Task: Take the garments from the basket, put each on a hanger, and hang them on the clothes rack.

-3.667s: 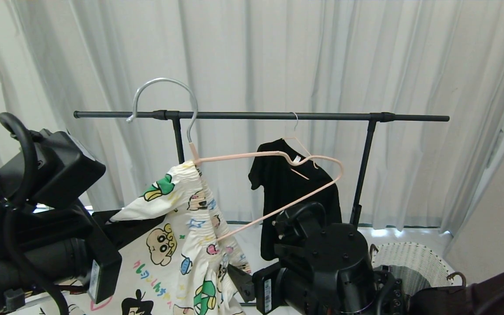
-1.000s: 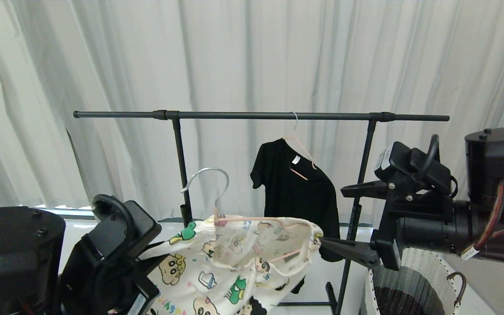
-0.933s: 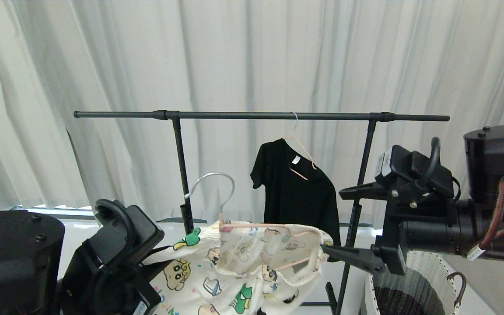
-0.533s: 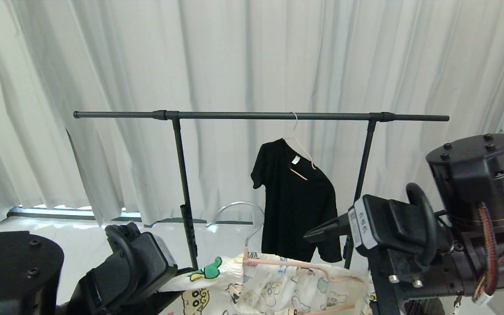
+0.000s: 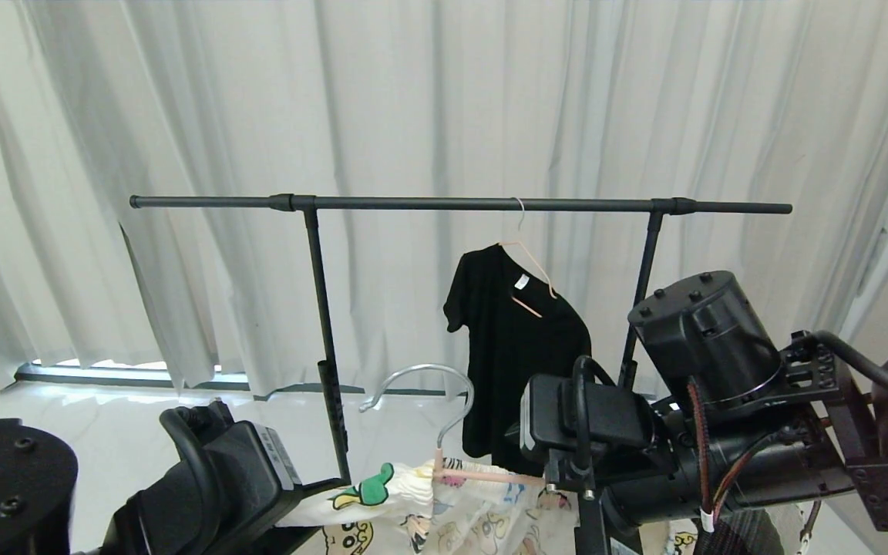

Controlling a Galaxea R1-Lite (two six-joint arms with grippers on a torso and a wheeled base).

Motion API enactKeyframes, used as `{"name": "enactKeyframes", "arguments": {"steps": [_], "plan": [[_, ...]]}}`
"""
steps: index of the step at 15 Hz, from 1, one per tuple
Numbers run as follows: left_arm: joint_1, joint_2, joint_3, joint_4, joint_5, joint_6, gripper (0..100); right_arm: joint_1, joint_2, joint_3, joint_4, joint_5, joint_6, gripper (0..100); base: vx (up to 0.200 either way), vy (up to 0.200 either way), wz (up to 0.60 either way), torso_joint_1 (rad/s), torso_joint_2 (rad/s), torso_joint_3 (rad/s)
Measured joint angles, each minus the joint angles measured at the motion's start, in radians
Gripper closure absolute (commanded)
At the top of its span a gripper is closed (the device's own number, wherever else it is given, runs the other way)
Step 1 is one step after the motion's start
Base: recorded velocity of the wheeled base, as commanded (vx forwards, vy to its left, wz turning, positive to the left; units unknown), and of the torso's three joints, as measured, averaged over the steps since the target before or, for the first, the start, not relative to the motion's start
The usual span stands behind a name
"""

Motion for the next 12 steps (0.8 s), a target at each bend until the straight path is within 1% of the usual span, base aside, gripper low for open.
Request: {"name": "enactKeyframes", "arguments": {"steps": [1,2,10,11,12], "plan": [[0.000,-0.004,0.001,0.001,0.000,-0.002,100,-0.010,0.002,0.000,0.012,0.000,0.000,0,0.000,0.000,0.00,0.000,0.00,0.000],[0.000,-0.007,0.001,0.001,0.000,-0.002,100,-0.016,0.003,0.000,0.013,0.000,0.000,100,0.000,0.000,0.00,0.000,0.00,0.000],[0.000,-0.010,0.006,-0.001,0.003,0.004,100,-0.026,0.004,-0.010,0.008,-0.002,-0.001,100,0.000,0.000,0.00,0.000,0.00,0.000],[0.000,-0.010,0.007,-0.001,0.004,0.005,0,-0.026,0.004,-0.010,0.008,-0.002,-0.002,100,0.000,0.000,0.00,0.000,0.00,0.000],[0.000,-0.010,0.007,-0.002,0.004,0.004,0,-0.027,0.004,-0.010,0.009,-0.003,-0.003,100,0.000,0.000,0.00,0.000,0.00,0.000]]}}
